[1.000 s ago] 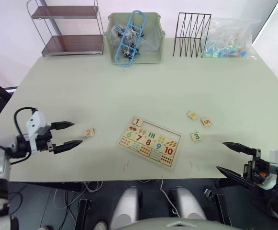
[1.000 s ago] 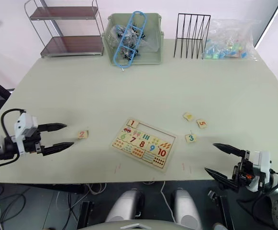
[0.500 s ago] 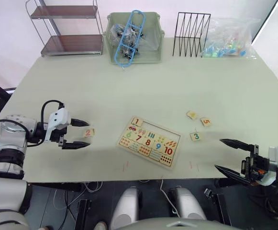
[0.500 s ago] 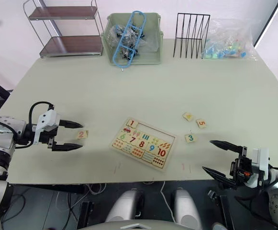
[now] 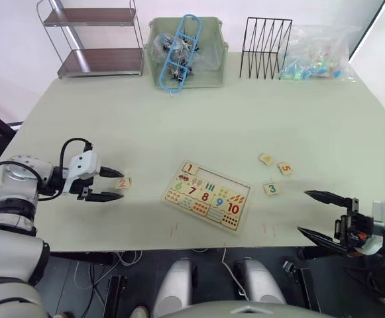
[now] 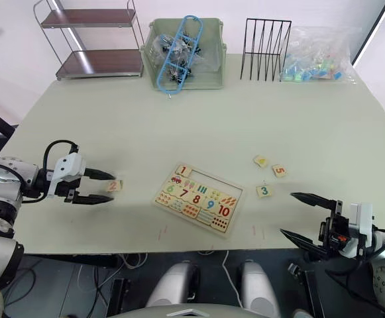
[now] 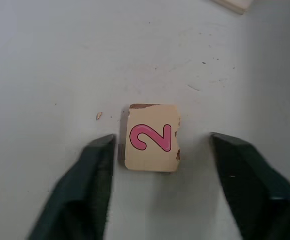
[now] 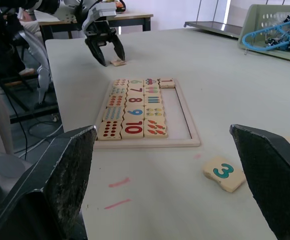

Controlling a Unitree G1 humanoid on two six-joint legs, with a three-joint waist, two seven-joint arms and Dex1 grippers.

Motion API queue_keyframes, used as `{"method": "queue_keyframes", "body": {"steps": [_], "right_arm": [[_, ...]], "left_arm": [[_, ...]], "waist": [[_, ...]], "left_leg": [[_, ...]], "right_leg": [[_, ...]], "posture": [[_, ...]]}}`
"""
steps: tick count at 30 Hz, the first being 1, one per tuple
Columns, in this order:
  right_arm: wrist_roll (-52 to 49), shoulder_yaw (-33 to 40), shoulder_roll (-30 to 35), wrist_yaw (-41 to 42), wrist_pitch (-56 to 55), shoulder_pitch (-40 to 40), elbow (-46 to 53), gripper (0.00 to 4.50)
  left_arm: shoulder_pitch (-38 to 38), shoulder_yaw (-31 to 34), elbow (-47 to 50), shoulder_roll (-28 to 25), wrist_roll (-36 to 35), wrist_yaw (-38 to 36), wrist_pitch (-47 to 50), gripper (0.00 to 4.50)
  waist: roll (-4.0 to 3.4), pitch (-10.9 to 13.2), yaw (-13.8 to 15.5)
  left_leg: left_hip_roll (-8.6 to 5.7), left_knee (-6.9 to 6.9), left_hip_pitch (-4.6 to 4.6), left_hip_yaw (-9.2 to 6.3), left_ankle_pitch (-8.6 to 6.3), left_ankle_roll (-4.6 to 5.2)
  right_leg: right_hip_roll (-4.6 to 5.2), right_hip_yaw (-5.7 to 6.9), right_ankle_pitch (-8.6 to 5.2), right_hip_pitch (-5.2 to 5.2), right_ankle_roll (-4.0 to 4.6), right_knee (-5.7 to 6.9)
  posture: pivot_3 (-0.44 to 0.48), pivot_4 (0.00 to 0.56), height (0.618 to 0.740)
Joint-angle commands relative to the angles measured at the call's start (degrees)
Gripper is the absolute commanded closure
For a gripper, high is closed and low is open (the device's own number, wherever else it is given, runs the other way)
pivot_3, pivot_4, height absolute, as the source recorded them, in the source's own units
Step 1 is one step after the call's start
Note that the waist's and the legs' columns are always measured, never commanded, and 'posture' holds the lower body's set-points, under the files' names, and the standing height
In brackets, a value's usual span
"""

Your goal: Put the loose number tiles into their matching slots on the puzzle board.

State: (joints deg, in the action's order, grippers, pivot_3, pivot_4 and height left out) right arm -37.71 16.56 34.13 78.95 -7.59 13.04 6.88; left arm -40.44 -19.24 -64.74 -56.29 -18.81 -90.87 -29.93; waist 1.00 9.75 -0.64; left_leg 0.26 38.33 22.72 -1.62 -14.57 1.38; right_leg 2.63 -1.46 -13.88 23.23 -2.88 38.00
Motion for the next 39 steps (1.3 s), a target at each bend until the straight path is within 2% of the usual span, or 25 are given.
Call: {"method": "queue_keyframes", "body": {"steps": [1,2,19,25,32,37,39], "right_arm": [[-0.9,1.1,0.9,-0.5,0.3,-0.3,2.3,0.00],[-1.0,1.1,1.0,-0.5,0.4,-0.4,2.3,0.00],[-2.0,-0.1,1.2,1.6,1.1,-2.0,2.6,0.00],[-2.0,-0.2,1.4,1.9,1.4,-2.8,2.4,0.00],[-1.3,-0.2,0.7,1.9,0.3,-4.3,0.5,0.00],[-0.9,-0.2,-0.2,1.2,-0.5,-3.1,1.3,0.00],[-0.6,-0.2,-0.6,1.0,-0.9,-2.4,1.6,0.00]], "left_arm": [[1.3,-0.8,-1.2,-0.1,0.5,-1.6,-1.3,3.25],[1.4,-0.8,-1.3,-0.1,0.5,-1.6,-1.3,3.55],[0.4,0.4,0.7,-0.5,1.0,-1.6,-1.6,3.56],[-1.3,-2.4,8.5,-2.0,-4.7,-1.6,4.1,3.56],[-6.5,-4.5,14.1,-1.7,-7.4,-1.6,13.6,3.56],[-9.8,-3.5,17.1,0.1,-9.8,-1.6,17.1,3.56],[-11.8,-3.9,17.2,1.0,-8.7,-1.6,19.1,3.56]], "waist": [[0.00,0.0,0.0],[-0.01,0.0,0.0],[-0.02,0.0,0.0],[0.01,0.0,0.1],[0.05,0.0,0.0],[0.06,0.1,-0.1],[0.07,0.1,0.0]], "left_leg": [[0.00,0.00,0.00,0.00,0.00,0.00],[0.00,0.00,0.00,0.01,0.00,0.00],[0.00,0.00,-0.01,0.02,0.00,0.00],[0.00,0.03,0.05,-0.03,0.00,0.00],[-0.02,0.05,0.09,-0.06,0.00,0.00],[-0.02,0.05,0.09,-0.08,0.00,0.00],[-0.02,0.05,0.09,-0.08,0.00,0.00]], "right_leg": [[0.00,0.00,0.00,0.00,0.00,0.00],[0.00,-0.01,0.00,0.00,0.00,0.00],[0.00,-0.01,0.00,0.00,0.00,0.00],[0.01,0.01,0.01,0.00,-0.01,-0.01],[-0.02,0.05,0.00,0.00,-0.01,-0.01],[-0.06,0.06,0.00,0.00,0.00,0.00],[-0.06,0.04,0.00,0.00,0.00,0.00]], "posture": [[0.000,0.150,0.739],[0.000,0.150,0.739],[0.000,0.150,0.739],[0.000,0.150,0.739],[0.000,0.150,0.739],[0.000,0.150,0.739],[0.000,0.150,0.739]]}}
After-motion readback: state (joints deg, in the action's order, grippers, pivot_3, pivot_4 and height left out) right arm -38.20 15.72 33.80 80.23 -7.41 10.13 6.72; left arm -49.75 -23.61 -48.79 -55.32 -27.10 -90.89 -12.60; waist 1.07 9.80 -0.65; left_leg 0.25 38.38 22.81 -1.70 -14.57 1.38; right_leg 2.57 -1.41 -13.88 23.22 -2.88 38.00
